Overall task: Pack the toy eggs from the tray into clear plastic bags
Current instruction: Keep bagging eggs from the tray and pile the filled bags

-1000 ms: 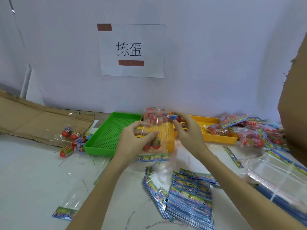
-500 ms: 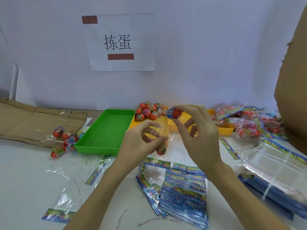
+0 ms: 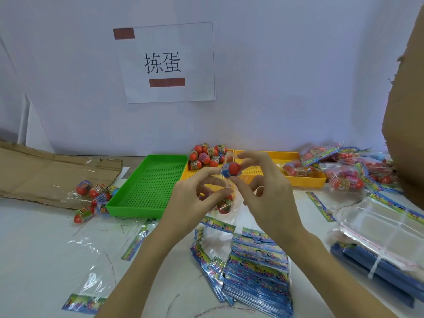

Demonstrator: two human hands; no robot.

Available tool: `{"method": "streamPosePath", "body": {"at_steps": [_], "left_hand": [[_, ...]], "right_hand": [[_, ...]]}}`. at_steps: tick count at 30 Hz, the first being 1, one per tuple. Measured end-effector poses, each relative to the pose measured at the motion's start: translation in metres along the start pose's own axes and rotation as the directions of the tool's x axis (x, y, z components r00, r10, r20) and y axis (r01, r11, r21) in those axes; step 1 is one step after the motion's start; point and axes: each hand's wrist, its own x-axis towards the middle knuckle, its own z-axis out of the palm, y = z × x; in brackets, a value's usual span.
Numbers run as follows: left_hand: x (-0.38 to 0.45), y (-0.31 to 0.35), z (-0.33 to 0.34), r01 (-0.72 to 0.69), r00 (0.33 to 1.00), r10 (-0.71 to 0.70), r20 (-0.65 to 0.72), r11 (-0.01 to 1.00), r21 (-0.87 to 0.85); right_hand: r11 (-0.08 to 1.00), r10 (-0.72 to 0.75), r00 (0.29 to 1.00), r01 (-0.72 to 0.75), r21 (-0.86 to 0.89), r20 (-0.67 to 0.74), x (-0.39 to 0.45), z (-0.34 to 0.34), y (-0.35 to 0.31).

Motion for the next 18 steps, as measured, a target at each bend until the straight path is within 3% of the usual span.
{"method": "streamPosePath", "body": {"at_steps": [5, 10, 14, 18], "left_hand": [[-0.001, -0.004, -0.001, -0.009, 1.000, 0.008, 0.029, 1.000, 0.022], [0.000, -0.007, -0.002, -0.016, 0.999, 0.014, 0.037, 0.999, 0.045], [0.001, -0.014, -0.006, 0.056, 0.998, -0.055, -0.012, 0.990, 0.131], [0.006, -0.024, -0.016, 0.240, 0.951, -0.184, -0.249, 0.947, 0.214]], "right_hand": [[0.999, 0.012, 0.973, -0.021, 0.034, 0.232, 0.001, -0.007, 0.002], [0.936, 0.131, 0.915, -0.241, 0.257, 0.381, -0.004, -0.005, -0.001], [0.978, 0.060, 0.943, -0.120, 0.168, 0.326, -0.007, 0.003, -0.001], [0.996, 0.044, 0.987, -0.054, 0.065, 0.154, 0.000, 0.015, 0.009]]}}
